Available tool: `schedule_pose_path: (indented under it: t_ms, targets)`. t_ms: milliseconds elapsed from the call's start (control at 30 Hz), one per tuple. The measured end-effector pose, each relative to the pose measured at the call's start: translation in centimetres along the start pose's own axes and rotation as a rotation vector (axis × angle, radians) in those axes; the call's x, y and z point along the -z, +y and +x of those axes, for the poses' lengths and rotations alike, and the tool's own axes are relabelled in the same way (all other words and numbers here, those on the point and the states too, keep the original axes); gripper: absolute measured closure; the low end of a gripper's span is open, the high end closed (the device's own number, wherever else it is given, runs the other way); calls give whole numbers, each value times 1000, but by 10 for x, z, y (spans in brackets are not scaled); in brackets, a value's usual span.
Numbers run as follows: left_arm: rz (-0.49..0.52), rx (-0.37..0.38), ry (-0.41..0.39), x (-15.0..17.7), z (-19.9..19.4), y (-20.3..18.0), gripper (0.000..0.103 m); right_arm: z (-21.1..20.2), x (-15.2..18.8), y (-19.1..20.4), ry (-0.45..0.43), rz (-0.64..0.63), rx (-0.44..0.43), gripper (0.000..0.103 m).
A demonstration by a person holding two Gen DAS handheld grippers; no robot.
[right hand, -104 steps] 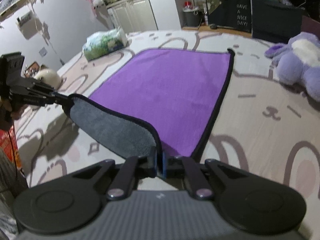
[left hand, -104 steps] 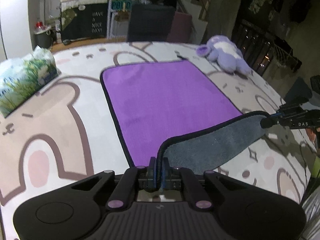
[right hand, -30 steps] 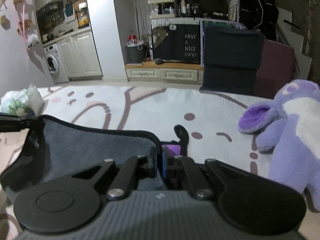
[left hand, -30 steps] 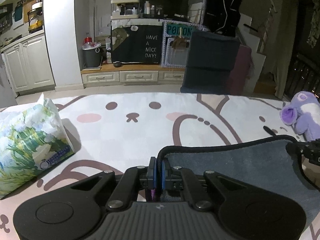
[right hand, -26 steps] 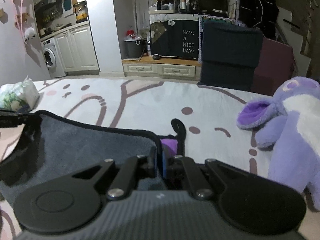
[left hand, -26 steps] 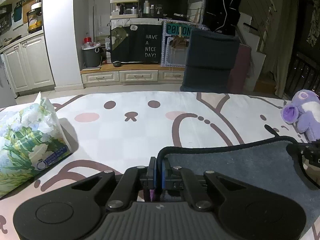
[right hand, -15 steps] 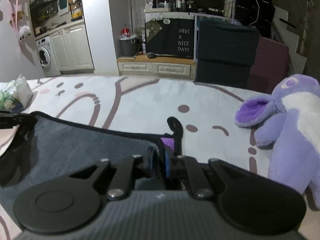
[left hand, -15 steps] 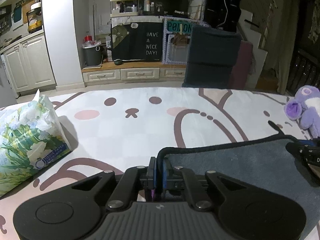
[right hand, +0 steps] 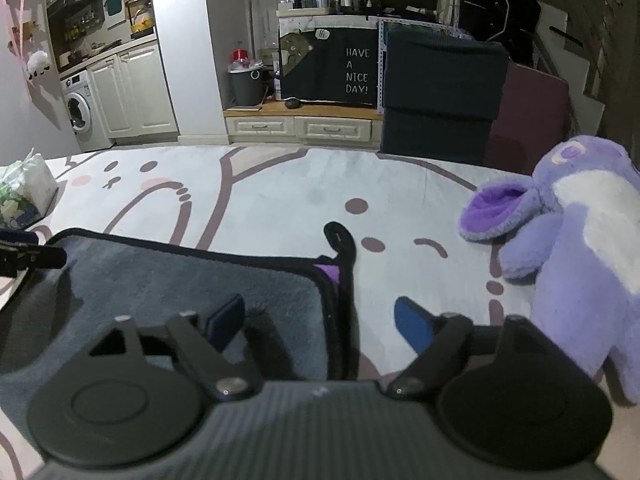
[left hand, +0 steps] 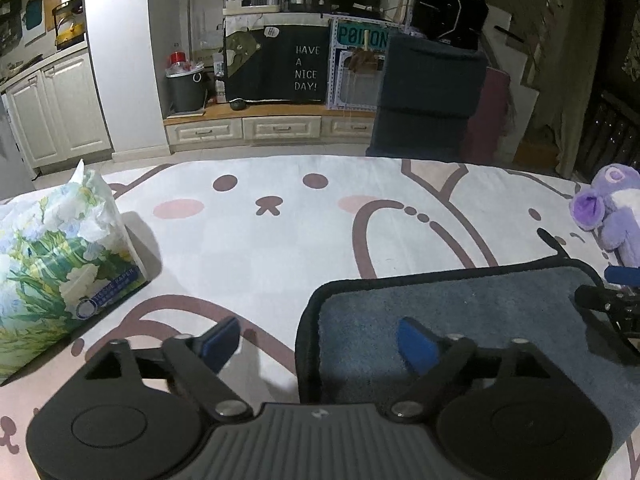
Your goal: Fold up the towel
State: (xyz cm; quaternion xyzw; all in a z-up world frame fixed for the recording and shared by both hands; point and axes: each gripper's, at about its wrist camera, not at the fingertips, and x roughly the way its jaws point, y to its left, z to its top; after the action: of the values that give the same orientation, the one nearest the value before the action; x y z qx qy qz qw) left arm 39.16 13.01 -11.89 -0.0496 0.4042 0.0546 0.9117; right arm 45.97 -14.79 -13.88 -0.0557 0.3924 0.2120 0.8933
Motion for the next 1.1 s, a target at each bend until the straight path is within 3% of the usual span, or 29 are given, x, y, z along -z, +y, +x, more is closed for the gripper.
schedule_pose_path:
  t_ms: [67,233,633,1100]
  targets:
    - [-2,-5,-2,0,-4,0,4,-3,-1,1,-1,3,2,10]
    - [-11,-10,3,-1,-16,-2,0,-14,-5,1,-4,28,1,0]
    - [-20,-26,-30,-2,-60,-7,0,-56,-10,4,-29,78,-8,0]
    - [-32,-10,-13,-4,-97,-20,0,-111,-12,17,-67,80,-23,0]
